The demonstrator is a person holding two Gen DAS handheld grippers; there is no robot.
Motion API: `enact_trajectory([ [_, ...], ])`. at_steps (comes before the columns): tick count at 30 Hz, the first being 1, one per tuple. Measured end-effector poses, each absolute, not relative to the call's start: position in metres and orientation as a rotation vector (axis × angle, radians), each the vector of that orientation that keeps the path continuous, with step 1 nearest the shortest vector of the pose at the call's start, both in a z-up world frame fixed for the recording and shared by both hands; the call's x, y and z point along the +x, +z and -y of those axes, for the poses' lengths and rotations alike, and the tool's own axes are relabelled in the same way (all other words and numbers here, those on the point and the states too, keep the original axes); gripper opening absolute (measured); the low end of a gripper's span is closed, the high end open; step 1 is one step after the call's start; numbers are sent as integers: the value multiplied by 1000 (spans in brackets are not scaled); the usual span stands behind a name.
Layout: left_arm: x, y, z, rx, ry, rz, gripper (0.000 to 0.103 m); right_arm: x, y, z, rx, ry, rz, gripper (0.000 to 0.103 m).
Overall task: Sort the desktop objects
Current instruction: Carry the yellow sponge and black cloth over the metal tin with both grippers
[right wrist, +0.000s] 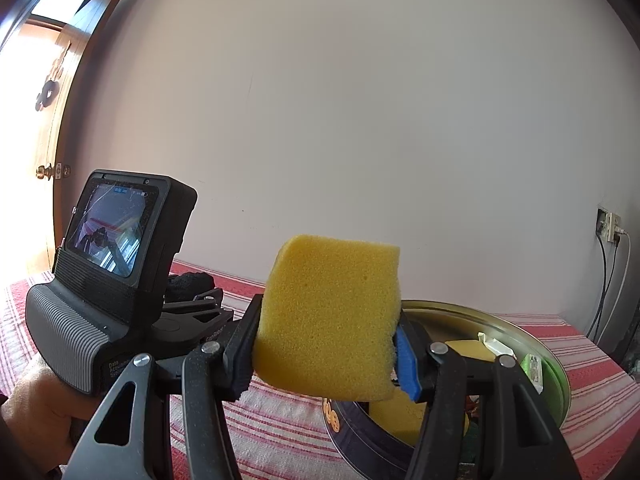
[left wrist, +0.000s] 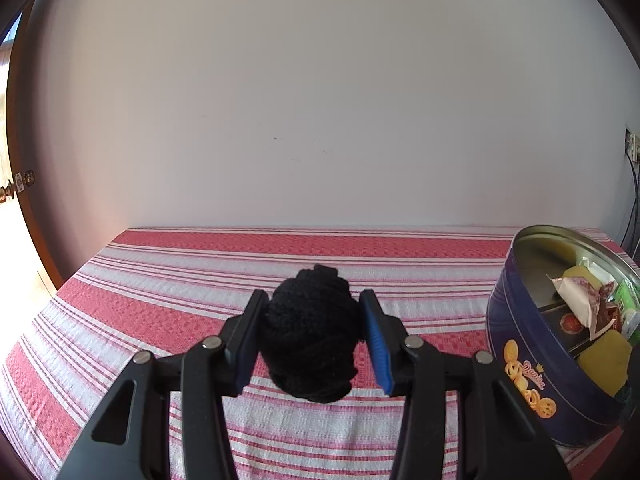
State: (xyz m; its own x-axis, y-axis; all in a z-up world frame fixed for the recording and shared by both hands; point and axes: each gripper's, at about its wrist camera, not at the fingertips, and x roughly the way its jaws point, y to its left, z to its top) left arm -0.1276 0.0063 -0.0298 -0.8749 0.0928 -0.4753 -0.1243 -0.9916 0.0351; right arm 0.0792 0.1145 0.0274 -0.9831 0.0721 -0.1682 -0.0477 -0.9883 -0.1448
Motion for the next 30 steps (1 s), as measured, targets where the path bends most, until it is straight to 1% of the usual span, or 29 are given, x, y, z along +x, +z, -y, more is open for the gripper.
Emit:
enact_trajectory([
  [15, -104, -25, -26, -721, 2908, -106, 46, 76, 24, -125, -277, 3042, 220, 59],
  [19, -103, -27, -23, -737, 2892, -83, 46, 87, 28, -104, -277, 3034, 215, 59],
  [27, -88, -26, -37, -718, 2869, -102, 46, 93, 28, -115, -264, 3003, 209, 59],
  [30, -80, -21, -42, -693, 2859, -83, 46, 94, 27, -123, -255, 2983, 204, 59],
])
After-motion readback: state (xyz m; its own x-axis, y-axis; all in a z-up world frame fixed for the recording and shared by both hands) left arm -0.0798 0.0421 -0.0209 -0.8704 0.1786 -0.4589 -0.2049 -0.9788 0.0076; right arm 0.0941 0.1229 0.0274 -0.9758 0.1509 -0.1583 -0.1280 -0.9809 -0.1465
